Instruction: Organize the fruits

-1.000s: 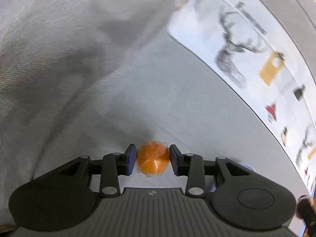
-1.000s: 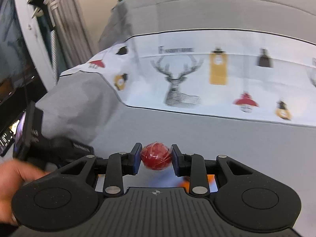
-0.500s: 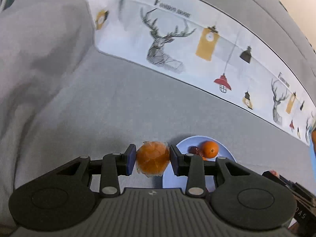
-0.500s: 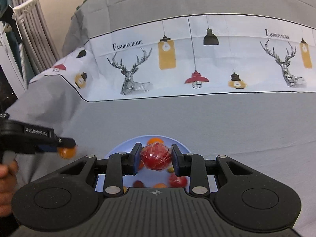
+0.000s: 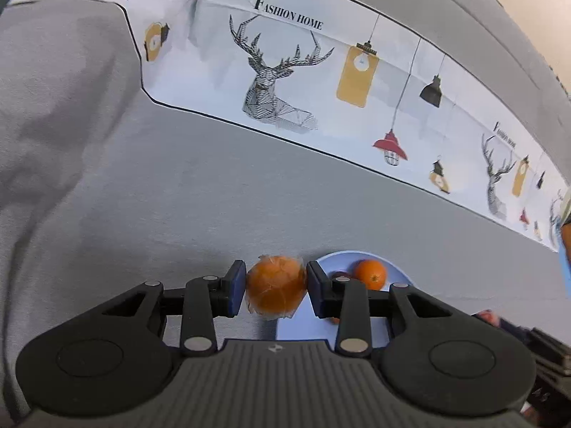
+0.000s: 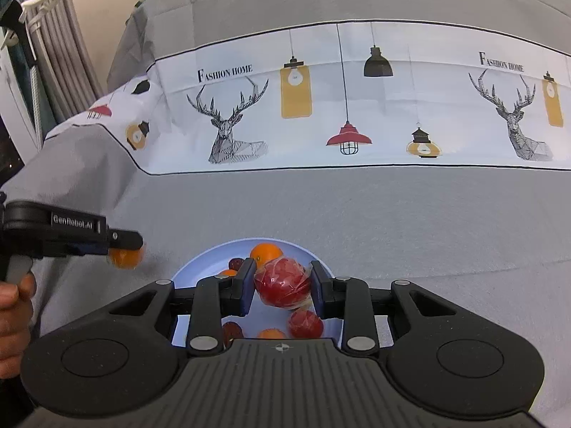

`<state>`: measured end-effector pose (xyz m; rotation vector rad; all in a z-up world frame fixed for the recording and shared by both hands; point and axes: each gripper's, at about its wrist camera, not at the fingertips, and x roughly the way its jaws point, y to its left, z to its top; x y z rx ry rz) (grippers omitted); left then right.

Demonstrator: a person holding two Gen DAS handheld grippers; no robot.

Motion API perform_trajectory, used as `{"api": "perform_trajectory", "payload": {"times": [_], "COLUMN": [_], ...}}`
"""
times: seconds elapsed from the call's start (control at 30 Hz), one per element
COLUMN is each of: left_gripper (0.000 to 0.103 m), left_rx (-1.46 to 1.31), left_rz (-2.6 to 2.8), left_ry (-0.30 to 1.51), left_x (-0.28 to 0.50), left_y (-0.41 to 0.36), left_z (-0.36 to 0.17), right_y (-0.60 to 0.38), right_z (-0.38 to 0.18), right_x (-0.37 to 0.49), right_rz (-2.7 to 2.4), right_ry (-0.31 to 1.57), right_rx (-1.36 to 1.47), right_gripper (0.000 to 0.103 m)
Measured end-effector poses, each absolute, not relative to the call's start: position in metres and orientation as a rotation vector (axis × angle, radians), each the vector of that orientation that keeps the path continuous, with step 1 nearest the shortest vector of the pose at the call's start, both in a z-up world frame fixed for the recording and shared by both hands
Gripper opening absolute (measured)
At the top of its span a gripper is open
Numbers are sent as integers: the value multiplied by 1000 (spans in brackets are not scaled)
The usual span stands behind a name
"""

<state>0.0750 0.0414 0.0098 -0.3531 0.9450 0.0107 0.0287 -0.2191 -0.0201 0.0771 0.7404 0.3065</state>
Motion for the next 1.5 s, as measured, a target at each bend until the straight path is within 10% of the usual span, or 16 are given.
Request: {"api": "perform_trajectory", "payload": {"times": [1.5], "left_gripper": [41], "left_rx": [-226], "left_rz": [-213], "left_ry": [976], "left_x": [74], "left_y": [-7], "left_z": [4], "right_y": [-198], "right_z": [-29], "right_x": [33], "right_rz": [315], "right_ry": [736], "right_rx": [15], "right_gripper": [33]}}
